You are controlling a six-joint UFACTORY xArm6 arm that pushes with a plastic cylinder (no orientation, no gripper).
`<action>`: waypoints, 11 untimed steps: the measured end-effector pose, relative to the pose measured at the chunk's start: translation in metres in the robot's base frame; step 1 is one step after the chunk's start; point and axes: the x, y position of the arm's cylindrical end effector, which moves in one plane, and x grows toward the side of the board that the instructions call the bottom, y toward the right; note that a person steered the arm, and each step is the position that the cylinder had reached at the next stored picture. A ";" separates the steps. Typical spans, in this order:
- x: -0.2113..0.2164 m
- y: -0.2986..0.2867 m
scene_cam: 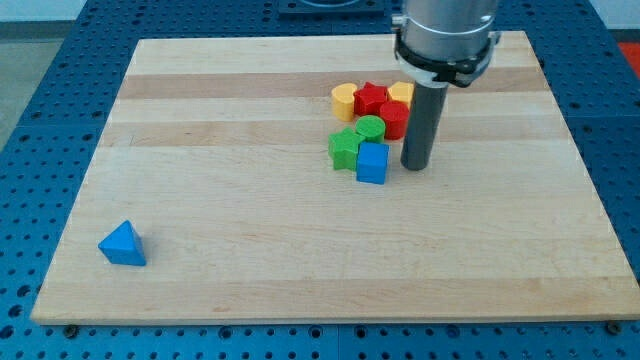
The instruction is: Slide the yellow heart closer to the yellow hexagon
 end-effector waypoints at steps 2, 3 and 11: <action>0.000 -0.057; 0.007 -0.084; 0.095 -0.241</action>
